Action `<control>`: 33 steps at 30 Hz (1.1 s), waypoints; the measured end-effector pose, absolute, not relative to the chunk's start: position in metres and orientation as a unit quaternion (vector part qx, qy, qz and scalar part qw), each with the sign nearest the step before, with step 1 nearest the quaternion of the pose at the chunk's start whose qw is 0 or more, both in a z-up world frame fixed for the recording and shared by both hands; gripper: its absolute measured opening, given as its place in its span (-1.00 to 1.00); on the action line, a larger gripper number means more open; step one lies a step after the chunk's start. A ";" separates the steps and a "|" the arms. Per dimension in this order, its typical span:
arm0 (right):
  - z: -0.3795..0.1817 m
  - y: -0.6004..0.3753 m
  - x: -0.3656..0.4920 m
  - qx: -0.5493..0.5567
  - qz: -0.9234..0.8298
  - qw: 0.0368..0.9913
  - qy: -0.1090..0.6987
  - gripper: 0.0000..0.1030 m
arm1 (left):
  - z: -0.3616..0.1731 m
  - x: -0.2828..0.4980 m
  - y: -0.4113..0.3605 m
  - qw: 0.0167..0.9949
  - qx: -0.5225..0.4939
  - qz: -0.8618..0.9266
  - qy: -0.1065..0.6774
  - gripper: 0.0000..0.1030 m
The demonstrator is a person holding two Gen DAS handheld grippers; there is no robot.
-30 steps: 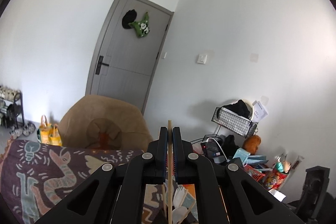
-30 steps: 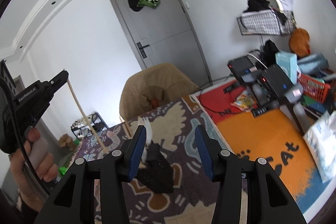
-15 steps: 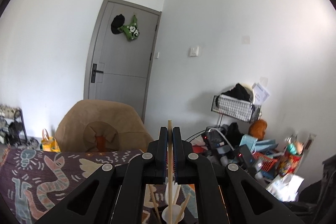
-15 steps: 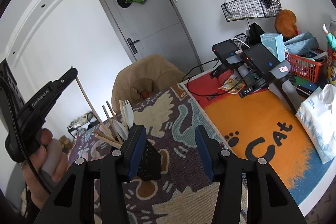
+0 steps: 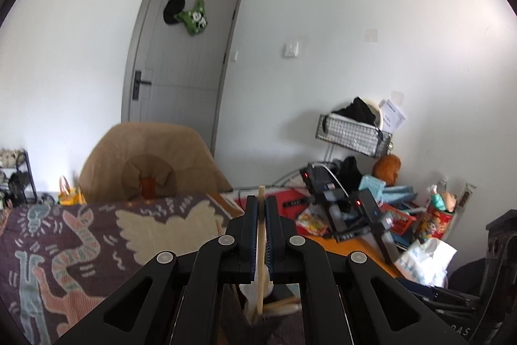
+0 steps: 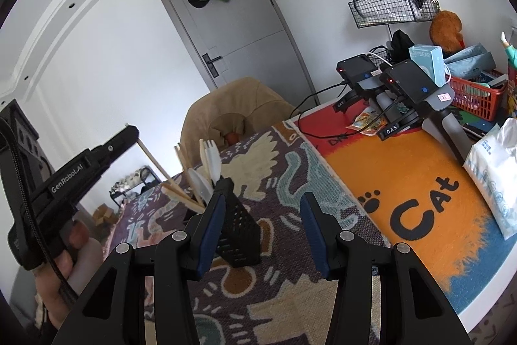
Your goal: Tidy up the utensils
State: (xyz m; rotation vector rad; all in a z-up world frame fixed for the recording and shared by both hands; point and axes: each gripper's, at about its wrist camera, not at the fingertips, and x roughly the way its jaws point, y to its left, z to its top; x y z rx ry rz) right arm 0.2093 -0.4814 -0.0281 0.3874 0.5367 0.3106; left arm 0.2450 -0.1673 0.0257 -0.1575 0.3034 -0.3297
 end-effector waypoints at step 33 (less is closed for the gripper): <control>0.014 -0.425 0.123 0.121 0.153 0.947 0.255 0.90 | 0.051 0.112 -0.073 0.973 -0.112 -0.118 0.164 0.99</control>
